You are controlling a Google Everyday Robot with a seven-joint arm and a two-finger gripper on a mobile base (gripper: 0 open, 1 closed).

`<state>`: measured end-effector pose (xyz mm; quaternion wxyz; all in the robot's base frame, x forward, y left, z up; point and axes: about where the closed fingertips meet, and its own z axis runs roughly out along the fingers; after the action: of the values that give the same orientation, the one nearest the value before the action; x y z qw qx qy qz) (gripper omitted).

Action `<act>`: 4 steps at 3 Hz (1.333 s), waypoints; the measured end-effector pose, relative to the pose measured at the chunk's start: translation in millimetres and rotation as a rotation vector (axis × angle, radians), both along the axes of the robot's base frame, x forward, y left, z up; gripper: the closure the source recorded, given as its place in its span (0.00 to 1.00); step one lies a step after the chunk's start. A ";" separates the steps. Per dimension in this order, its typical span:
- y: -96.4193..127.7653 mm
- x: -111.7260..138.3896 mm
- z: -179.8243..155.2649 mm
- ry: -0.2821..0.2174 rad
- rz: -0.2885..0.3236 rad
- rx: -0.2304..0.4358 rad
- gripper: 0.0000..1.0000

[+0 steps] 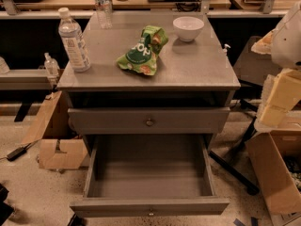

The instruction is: Close middle drawer

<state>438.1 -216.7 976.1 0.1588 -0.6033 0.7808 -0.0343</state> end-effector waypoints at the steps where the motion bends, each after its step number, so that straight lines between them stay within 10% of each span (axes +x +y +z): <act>1: -0.8 0.2 -0.4 -0.008 -0.004 0.009 0.00; 2: -12.6 -1.1 -37.2 0.002 -0.017 0.082 0.00; 4: -41.6 -12.2 -173.5 -0.020 -0.033 0.249 0.41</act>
Offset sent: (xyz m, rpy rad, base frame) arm 0.0018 -0.0342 -0.0979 0.2083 0.0051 -0.0568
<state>426.0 -258.3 802.6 0.2396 -0.5657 0.7872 0.0541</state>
